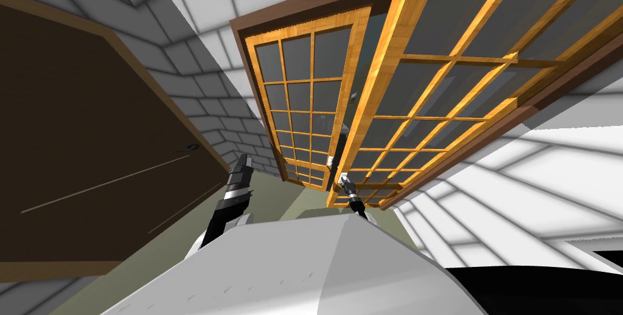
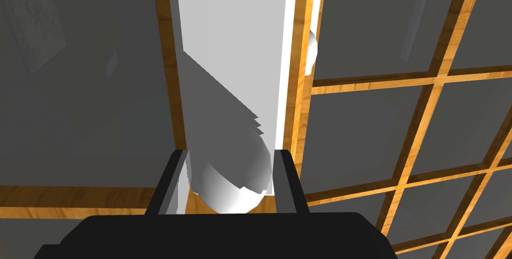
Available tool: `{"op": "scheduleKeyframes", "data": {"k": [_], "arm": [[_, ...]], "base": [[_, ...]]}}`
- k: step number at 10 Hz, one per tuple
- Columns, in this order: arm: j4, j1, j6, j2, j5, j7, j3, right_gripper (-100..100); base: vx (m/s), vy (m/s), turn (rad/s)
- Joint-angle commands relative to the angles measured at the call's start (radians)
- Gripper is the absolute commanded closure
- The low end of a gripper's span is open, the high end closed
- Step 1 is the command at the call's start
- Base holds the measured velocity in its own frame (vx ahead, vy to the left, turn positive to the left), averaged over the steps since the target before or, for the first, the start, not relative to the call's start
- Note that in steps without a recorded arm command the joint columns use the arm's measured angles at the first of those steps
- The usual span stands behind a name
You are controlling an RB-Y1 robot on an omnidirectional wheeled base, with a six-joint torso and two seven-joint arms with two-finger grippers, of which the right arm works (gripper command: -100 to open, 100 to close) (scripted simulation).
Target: Pull the door open
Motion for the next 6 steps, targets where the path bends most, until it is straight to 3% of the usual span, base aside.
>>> {"op": "scheduleKeyframes", "data": {"k": [1,6], "arm": [[0.0,0.0,-0.001,0.001,0.0,0.0,0.001,100],[0.0,0.0,0.001,-0.006,-0.044,-0.104,0.023,100]], "base": [[0.0,0.0,0.0],[-0.032,-0.015,0.047]]}}
